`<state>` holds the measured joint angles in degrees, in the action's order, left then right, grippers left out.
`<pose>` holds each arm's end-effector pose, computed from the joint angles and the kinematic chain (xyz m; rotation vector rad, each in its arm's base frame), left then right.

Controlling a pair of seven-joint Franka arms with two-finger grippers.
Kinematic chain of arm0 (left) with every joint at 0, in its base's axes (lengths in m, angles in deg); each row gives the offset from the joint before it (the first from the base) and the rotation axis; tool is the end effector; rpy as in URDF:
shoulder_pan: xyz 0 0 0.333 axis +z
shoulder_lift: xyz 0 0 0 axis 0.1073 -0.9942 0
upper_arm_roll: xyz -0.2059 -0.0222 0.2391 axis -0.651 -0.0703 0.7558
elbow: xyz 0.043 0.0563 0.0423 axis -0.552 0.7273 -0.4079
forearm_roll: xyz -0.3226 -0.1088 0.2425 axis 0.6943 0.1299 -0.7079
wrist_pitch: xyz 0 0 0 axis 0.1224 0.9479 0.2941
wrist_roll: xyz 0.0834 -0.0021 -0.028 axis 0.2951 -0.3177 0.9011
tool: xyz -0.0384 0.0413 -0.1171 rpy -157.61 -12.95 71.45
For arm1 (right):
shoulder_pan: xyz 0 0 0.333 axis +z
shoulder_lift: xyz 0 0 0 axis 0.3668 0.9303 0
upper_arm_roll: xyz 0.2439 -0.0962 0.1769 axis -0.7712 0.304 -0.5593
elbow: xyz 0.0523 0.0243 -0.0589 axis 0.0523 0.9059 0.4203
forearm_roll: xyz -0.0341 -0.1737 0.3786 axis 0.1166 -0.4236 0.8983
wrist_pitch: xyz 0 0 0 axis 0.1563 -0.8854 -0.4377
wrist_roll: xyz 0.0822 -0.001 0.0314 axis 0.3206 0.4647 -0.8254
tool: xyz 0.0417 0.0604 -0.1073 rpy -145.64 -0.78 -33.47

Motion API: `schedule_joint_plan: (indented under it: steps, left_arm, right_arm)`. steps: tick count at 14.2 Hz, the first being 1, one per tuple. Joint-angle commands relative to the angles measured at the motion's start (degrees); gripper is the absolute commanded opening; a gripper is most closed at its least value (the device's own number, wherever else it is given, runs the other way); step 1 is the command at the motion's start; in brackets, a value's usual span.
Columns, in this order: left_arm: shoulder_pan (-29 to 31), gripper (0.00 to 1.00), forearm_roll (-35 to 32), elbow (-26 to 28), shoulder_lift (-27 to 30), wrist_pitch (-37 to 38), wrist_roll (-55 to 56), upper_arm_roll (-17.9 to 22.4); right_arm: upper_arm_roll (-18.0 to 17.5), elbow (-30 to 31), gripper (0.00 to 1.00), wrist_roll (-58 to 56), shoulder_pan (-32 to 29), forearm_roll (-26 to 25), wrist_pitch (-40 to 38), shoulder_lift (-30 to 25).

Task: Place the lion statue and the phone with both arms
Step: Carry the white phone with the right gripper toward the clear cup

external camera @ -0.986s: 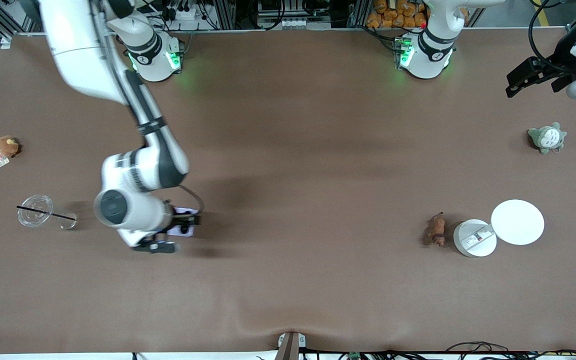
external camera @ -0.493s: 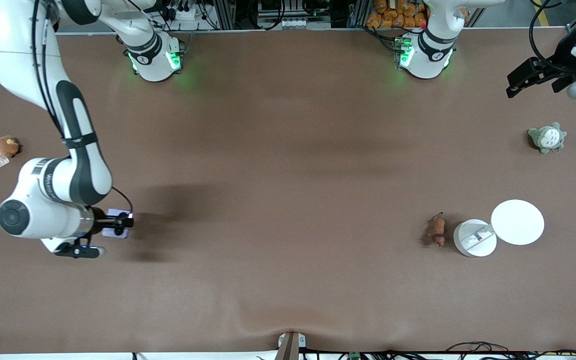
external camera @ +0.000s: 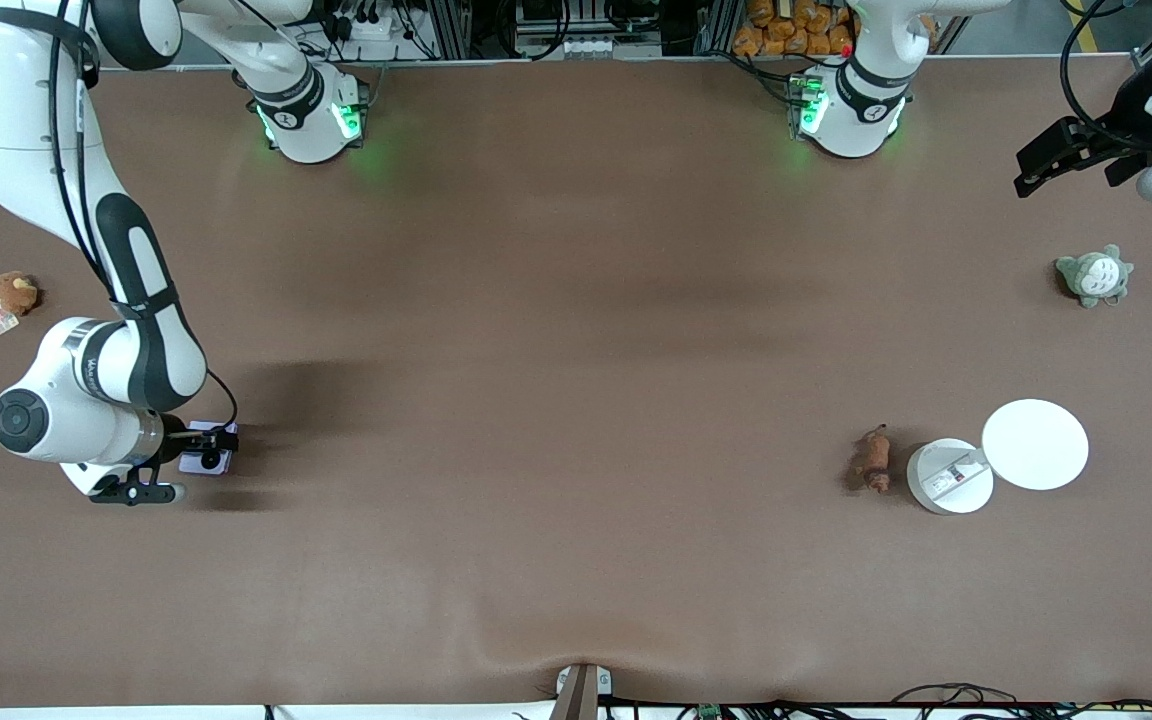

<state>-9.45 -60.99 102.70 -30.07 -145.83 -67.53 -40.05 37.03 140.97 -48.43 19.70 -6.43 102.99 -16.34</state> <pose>0.5063 -0.0412 0.6303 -3.1057 -0.1682 0.0674 0.6698 -0.0902 0.1434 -3.1146 0.0095 0.2076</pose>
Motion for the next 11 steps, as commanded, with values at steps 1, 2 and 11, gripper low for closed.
schedule_joint_plan:
  steps: [1,2,11]
  left_arm:
    - [0.13,1.0,0.06,0.25,0.59,-0.5,-1.14,0.2]
    - [0.13,1.0,0.06,0.25,0.59,-0.5,-1.14,0.11]
    - [0.66,1.0,0.15,0.33,0.85,-0.41,-1.23,0.2]
  right_arm:
    - [-0.94,2.19,0.0,-0.69,-0.47,-0.54,0.57,-0.88]
    - [-0.93,2.28,0.0,-1.04,-0.73,-0.54,0.57,-0.88]
    - [-1.28,0.01,1.0,-3.94,-1.44,0.07,-0.74,-1.15]
